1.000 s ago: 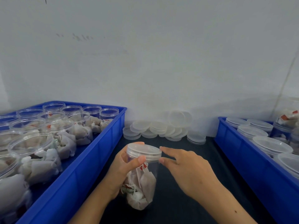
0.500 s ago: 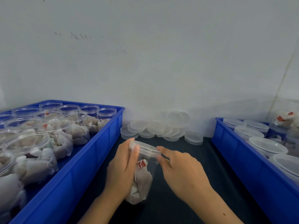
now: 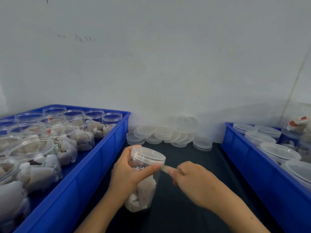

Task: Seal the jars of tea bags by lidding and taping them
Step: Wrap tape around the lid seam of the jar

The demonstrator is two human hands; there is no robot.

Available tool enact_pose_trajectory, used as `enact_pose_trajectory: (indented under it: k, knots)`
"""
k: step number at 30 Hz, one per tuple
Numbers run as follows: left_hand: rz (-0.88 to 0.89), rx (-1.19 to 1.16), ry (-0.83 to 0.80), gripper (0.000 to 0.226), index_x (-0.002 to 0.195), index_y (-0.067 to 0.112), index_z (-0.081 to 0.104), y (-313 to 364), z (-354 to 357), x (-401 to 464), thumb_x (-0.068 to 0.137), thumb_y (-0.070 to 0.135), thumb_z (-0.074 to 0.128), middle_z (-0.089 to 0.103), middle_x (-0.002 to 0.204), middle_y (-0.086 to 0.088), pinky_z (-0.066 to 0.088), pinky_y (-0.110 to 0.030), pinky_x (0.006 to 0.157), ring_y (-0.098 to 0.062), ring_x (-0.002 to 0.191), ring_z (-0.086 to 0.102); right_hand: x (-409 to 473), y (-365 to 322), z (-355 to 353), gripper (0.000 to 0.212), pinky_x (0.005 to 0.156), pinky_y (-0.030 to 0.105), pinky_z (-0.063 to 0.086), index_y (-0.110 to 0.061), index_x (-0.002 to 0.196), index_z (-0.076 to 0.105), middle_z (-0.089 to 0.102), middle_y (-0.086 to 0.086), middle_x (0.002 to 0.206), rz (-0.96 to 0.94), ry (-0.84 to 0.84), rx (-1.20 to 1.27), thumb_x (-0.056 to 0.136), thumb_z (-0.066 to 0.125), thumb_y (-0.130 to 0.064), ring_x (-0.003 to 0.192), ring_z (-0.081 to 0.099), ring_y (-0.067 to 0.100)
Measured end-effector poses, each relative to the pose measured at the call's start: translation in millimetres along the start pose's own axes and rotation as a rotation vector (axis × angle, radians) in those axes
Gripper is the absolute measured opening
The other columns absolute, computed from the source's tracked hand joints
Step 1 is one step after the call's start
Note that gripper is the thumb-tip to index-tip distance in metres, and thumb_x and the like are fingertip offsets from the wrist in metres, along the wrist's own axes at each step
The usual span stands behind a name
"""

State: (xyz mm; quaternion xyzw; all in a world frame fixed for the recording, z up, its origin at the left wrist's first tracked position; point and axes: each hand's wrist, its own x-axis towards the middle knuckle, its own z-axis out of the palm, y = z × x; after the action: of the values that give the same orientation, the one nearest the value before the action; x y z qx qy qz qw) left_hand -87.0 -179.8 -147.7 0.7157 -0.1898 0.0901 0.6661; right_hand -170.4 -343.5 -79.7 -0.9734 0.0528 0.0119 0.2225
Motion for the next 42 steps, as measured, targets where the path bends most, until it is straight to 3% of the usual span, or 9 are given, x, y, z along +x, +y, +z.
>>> enact_pose_trajectory:
  k: [4,12,21,25,28,31,35,39,42]
  knots:
    - [0.007,-0.052,-0.038,0.079,0.118,0.025,0.058,-3,-2,0,0.049,0.046,0.091,0.069,0.105,0.018,0.051,-0.011,0.074,0.001,0.097,0.065,1,-3,1,0.037,0.072,0.035,0.046,-0.027,0.066,0.035,0.058,0.001,0.091,-0.038,-0.01,-0.141,0.102,0.028,-0.029,0.082,0.055,0.021]
    - [-0.039,-0.103,-0.141,0.078,0.117,0.028,0.057,-5,-1,3,0.047,0.054,0.081,0.069,0.107,0.019,0.051,-0.01,0.075,0.001,0.101,0.064,8,4,3,0.036,0.06,0.03,0.037,-0.023,0.068,0.037,0.047,-0.004,0.074,-0.018,0.024,-0.083,0.102,0.031,-0.032,0.067,0.045,0.015]
    - [-0.038,-0.136,-0.138,0.077,0.119,0.026,0.057,-4,2,0,0.052,0.058,0.074,0.07,0.109,0.014,0.051,-0.012,0.077,-0.002,0.103,0.065,7,-3,7,0.04,0.074,0.037,0.048,-0.03,0.065,0.025,0.042,-0.004,0.08,-0.019,0.137,-0.064,0.105,0.027,-0.026,0.077,0.048,0.017]
    - [-0.02,-0.144,-0.149,0.073,0.119,0.025,0.056,-4,3,-1,0.055,0.055,0.073,0.07,0.106,0.019,0.05,-0.009,0.075,0.001,0.1,0.065,7,-5,9,0.039,0.071,0.033,0.047,-0.03,0.066,0.028,0.042,-0.007,0.076,-0.028,0.112,-0.125,0.105,0.028,-0.03,0.072,0.048,0.013]
    - [-0.003,-0.135,-0.179,0.074,0.121,0.025,0.055,-4,1,-1,0.055,0.054,0.073,0.069,0.108,0.016,0.05,-0.012,0.077,-0.002,0.102,0.065,9,0,9,0.036,0.059,0.026,0.038,-0.026,0.071,0.039,0.047,-0.006,0.073,-0.006,0.091,-0.071,0.103,0.033,-0.04,0.063,0.044,0.01]
    - [0.013,-0.11,-0.204,0.074,0.123,0.026,0.053,-4,-1,-2,0.057,0.054,0.072,0.068,0.11,0.016,0.051,-0.013,0.079,-0.003,0.105,0.064,13,6,5,0.039,0.066,0.031,0.045,-0.017,0.083,0.051,0.059,-0.002,0.075,0.04,0.038,0.029,0.098,0.04,-0.051,0.066,0.05,0.013]
    - [0.045,-0.073,-0.206,0.076,0.126,0.03,0.042,-5,-1,-2,0.06,0.053,0.072,0.062,0.111,0.019,0.051,-0.014,0.08,-0.003,0.106,0.062,16,11,1,0.04,0.073,0.035,0.048,-0.009,0.096,0.057,0.063,-0.002,0.059,0.052,-0.092,0.254,0.098,0.043,-0.046,0.059,0.051,0.012]
    - [0.076,-0.016,-0.24,0.071,0.126,0.033,0.041,-3,2,-1,0.066,0.057,0.07,0.058,0.113,0.026,0.052,-0.017,0.084,-0.003,0.11,0.06,19,14,1,0.043,0.067,0.031,0.045,-0.003,0.1,0.059,0.06,-0.001,0.057,0.047,-0.05,0.299,0.1,0.041,-0.042,0.053,0.048,0.01]
    - [0.029,-0.032,-0.267,0.081,0.134,0.043,0.039,0,2,3,0.062,0.063,0.071,0.056,0.124,0.03,0.047,-0.009,0.085,0.009,0.117,0.053,20,17,1,0.041,0.063,0.029,0.045,-0.003,0.096,0.058,0.061,-0.001,0.057,0.066,-0.006,0.31,0.1,0.04,-0.041,0.051,0.048,0.01]
